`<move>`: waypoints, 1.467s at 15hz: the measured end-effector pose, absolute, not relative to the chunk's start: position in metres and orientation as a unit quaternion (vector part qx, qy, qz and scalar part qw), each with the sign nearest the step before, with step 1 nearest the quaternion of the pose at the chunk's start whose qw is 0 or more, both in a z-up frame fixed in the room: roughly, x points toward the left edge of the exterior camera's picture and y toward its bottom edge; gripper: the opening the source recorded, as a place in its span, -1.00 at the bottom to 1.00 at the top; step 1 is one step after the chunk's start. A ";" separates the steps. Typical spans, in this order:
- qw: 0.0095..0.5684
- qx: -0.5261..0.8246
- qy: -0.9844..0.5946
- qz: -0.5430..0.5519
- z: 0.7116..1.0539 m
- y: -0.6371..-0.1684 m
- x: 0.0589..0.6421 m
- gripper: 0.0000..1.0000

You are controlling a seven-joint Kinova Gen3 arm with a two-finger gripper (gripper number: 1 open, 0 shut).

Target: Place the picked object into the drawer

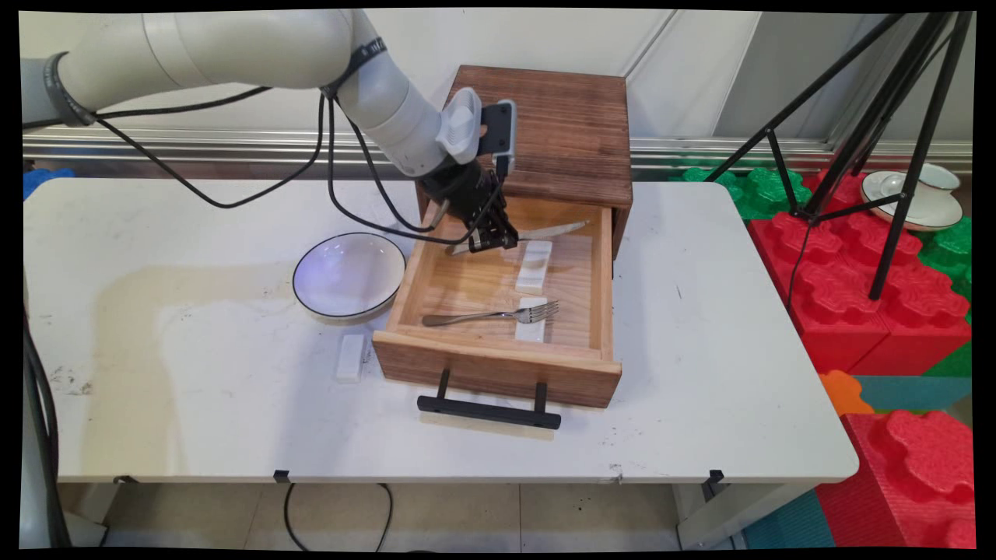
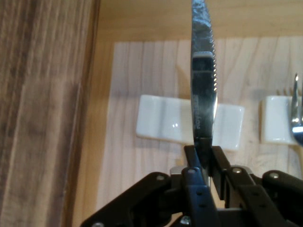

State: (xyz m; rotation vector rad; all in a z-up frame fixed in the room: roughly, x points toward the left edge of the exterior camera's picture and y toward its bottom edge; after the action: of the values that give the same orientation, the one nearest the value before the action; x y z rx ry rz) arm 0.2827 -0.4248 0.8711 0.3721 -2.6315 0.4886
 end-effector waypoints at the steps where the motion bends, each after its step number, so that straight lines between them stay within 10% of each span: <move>1: 0.216 0.135 -0.951 0.175 0.868 -0.426 0.283 -1.00; 16: 0.199 0.147 -0.956 0.159 0.825 -0.436 0.288 -1.00; 17: 0.199 0.148 -0.956 0.159 0.824 -0.436 0.288 1.00; 22: 0.205 0.154 -0.953 0.159 0.822 -0.437 0.289 1.00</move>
State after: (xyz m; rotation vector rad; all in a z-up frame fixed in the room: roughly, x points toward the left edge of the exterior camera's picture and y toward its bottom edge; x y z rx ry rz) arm 0.2893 -0.4366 0.8217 0.4295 -2.6572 0.4420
